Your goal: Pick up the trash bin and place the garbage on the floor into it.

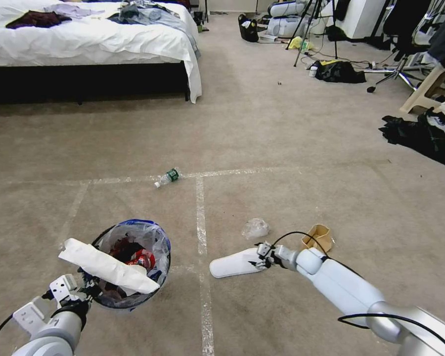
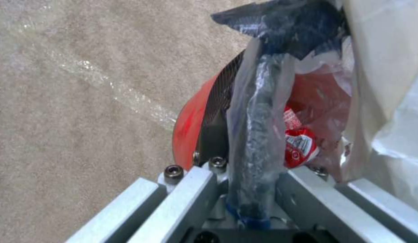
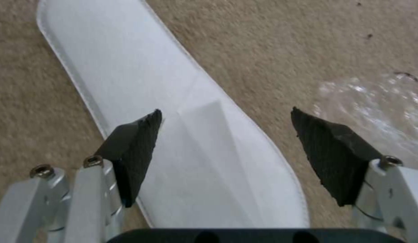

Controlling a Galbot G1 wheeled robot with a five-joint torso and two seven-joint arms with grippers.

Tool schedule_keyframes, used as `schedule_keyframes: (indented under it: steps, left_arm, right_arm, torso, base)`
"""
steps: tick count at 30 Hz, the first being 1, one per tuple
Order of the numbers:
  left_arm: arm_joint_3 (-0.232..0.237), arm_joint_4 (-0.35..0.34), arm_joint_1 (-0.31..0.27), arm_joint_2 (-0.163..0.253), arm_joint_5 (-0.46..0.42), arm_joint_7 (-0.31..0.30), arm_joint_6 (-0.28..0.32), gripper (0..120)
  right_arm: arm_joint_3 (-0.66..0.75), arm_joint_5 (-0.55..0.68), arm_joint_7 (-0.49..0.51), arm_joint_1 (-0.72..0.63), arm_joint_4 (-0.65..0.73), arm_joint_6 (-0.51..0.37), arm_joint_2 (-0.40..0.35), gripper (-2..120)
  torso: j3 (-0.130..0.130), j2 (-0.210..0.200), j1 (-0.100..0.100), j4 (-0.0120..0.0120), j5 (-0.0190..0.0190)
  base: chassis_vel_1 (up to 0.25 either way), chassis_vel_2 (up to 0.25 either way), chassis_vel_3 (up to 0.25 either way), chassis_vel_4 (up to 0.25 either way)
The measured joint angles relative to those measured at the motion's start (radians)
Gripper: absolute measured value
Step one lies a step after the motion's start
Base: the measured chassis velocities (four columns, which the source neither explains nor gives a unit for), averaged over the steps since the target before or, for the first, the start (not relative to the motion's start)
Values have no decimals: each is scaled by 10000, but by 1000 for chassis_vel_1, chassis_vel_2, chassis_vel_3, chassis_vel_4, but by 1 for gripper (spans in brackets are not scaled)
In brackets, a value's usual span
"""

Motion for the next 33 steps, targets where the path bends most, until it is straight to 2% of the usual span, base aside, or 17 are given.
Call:
schedule_keyframes:
  steps: [11, 15, 28, 33]
  left_arm:
    - [22, 112, -49, 0, -9, -5, 0, 0]
    - [24, 113, -33, -1, -9, -6, 0, 0]
    - [56, 131, 7, -38, 29, -7, 0, 0]
    - [87, 144, -2, -48, 49, -5, -14, 0]
  right_arm:
    - [197, -275, 41, -29, -736, 0, 587, 71]
    - [242, -288, 143, -35, -927, 0, 751, 67]
    - [412, -325, 375, 9, -1451, -28, 884, 63]
    - [483, -297, 437, -35, -1570, -26, 863, 48]
  torso:
    - [0, 0, 0, 0, 1]
    - [0, 0, 0, 0, 1]
    - [-1, 0, 0, 0, 1]
    - [-1, 0, 0, 0, 2]
  base:
    - [0, 0, 0, 0]
    - [0, 0, 0, 0]
    - [0, 0, 0, 0]
    - [0, 0, 0, 0]
